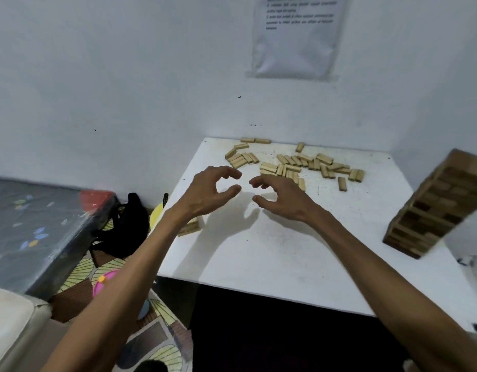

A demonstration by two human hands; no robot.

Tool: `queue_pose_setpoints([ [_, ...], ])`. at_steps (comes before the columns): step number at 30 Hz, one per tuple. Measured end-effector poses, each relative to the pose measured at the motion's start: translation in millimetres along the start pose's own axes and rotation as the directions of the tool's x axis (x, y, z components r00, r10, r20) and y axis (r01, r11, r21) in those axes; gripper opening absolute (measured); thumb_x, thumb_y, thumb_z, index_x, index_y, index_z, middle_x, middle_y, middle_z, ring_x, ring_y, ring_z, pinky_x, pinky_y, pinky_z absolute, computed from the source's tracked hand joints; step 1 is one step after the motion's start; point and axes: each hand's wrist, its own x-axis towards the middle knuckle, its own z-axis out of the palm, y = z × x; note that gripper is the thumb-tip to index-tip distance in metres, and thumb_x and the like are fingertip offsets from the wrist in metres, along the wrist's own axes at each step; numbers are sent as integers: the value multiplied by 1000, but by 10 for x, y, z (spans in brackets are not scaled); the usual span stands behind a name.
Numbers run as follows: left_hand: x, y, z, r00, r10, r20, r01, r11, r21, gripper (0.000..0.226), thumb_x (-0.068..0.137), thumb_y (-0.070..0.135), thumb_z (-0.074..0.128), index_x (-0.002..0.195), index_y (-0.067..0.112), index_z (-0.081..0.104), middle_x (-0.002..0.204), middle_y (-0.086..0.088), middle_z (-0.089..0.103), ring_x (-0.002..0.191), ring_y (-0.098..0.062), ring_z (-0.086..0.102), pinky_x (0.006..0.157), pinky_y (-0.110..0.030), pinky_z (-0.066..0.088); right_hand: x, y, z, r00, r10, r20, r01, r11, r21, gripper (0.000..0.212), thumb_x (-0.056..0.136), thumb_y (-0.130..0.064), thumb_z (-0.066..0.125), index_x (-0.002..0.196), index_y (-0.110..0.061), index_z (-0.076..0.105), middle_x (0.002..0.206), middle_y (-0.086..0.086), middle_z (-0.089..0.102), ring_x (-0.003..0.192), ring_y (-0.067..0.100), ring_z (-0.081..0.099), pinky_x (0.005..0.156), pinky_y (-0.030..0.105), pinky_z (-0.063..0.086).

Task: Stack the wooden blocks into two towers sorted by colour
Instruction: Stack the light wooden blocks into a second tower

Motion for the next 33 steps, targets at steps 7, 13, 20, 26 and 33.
queue_pose_setpoints([
  [7,325,248,423,995,13,100,-17,999,31,38,96,49,65,129,30,67,128,20,67,117,-7,57,106,-37,44,-251,376,-299,994,93,-59,-103,978,-184,48,96,-42,67,141,-30,58,140,-11,62,128,13,54,103,37,48],
  [13,622,415,786,989,26,146,-50,985,165,41,97,43,66,135,27,64,138,8,65,126,-17,57,105,-41,45,-265,677,-494,975,221,-31,-219,917,-333,52,95,-27,67,145,-23,52,148,2,54,138,22,43,104,39,44],
  [20,1163,463,988,982,60,178,-115,942,316,43,96,35,67,138,23,63,137,-3,65,128,-29,56,102,-51,47,-29,952,-679,951,303,57,-273,913,-304,66,90,-23,74,149,-24,45,161,4,38,149,26,31,113,40,36],
  [26,1479,349,1108,964,32,263,-128,925,357,43,97,32,68,137,20,61,140,-4,61,133,-30,49,105,-51,40,138,1090,-746,944,313,104,-287,935,-208,67,88,-24,78,149,-26,48,147,4,54,126,18,52,93,30,40],
  [33,1543,237,1188,962,110,250,-189,929,319,31,97,29,68,127,22,67,129,0,67,125,-30,53,97,-51,39,191,1141,-726,960,270,68,-256,953,-163,65,88,-26,80,147,-31,52,110,-7,59,104,12,57,84,29,41],
])
